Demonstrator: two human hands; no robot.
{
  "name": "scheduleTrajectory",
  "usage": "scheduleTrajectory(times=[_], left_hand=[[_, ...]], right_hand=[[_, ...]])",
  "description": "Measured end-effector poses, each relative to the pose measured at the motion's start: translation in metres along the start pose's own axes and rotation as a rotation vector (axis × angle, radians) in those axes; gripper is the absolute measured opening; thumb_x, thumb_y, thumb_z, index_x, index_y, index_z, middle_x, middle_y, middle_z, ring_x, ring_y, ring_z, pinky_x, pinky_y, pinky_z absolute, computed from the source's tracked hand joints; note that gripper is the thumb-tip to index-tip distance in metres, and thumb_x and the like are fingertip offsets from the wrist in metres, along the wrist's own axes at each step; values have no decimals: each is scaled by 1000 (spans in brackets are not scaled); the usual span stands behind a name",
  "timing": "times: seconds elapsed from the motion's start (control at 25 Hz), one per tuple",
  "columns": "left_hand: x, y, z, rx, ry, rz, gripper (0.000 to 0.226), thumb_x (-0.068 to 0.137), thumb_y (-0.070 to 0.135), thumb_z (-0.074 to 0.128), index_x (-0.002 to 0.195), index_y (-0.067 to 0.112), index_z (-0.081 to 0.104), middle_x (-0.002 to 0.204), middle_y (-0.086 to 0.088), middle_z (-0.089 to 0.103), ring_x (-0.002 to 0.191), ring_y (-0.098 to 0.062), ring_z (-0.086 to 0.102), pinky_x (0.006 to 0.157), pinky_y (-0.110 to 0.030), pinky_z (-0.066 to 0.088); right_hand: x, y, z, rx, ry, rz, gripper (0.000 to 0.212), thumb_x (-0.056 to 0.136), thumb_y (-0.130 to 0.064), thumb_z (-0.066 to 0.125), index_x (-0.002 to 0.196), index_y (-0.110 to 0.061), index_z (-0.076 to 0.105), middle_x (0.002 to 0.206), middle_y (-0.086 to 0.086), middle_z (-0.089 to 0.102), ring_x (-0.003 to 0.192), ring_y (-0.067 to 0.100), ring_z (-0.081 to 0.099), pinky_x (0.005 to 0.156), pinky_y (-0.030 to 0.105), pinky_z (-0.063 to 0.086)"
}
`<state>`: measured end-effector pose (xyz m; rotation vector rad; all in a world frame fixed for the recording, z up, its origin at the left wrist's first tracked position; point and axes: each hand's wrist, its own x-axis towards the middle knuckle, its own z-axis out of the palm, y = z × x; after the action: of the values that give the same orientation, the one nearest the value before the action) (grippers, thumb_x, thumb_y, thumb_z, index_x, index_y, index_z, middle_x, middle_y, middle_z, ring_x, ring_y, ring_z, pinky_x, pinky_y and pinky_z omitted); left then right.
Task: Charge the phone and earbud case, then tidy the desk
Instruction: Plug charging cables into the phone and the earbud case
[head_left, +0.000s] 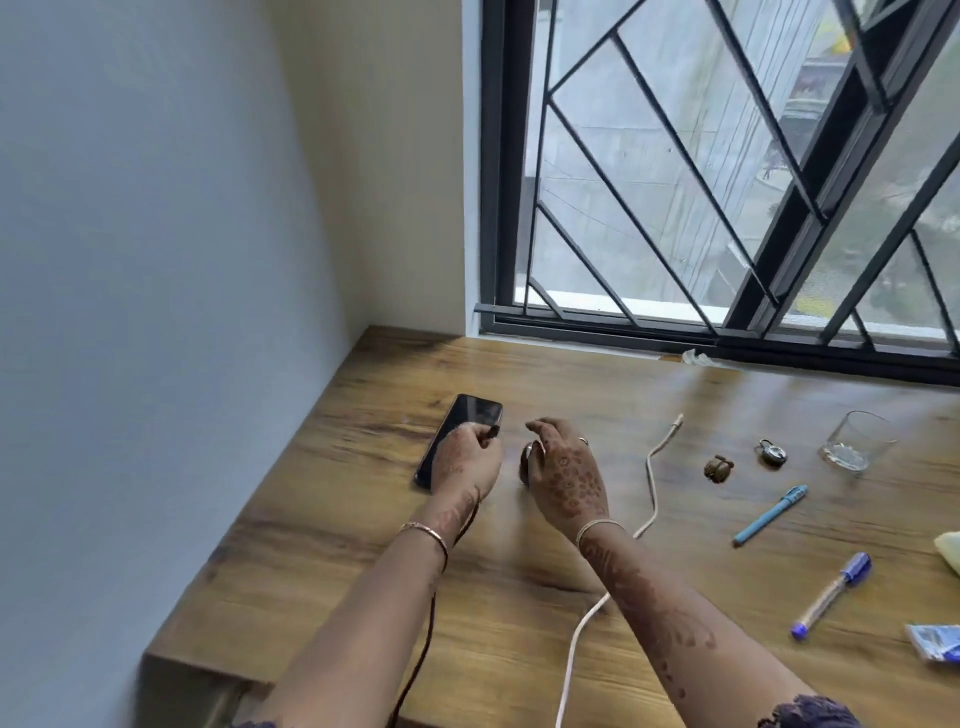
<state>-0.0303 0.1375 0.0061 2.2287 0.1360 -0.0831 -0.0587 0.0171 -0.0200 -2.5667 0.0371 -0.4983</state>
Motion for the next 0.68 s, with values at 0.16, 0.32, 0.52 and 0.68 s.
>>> scheduleTrajectory(times=[0.16,0.32,0.52,0.68], left_hand=[[-11,-48,-11,-38,60,-138,40,84,24,52,124,18,59,119,0,67,98,-25,67,86,-33,54],[-9,-72,-16,-222,54,-276,36,83,17,54,119,15,57,96,-1,67,62,-21,67,63,-35,60],[-8,-79,-21,-474,33,-351,48,86,5,52,133,7,50,79,-4,58,46,-11,53,44,-26,54],[-5,-80,-27,-620,-1,-389,44,85,1,53,129,3,51,76,-7,56,41,-9,51,40,-23,50]], right_hand=[[-22,-27,30,125,-89,43,36,90,-9,48,124,-13,59,119,5,63,108,23,60,98,28,44],[-38,-44,48,180,-134,184,34,95,-17,45,127,-15,54,119,7,64,114,23,55,104,31,38],[-35,-53,58,212,-142,251,34,96,-17,42,127,-21,56,122,3,64,115,24,55,102,29,35],[-22,-58,63,599,-69,645,25,88,-13,53,106,-20,69,101,-1,71,102,19,64,95,30,48]])
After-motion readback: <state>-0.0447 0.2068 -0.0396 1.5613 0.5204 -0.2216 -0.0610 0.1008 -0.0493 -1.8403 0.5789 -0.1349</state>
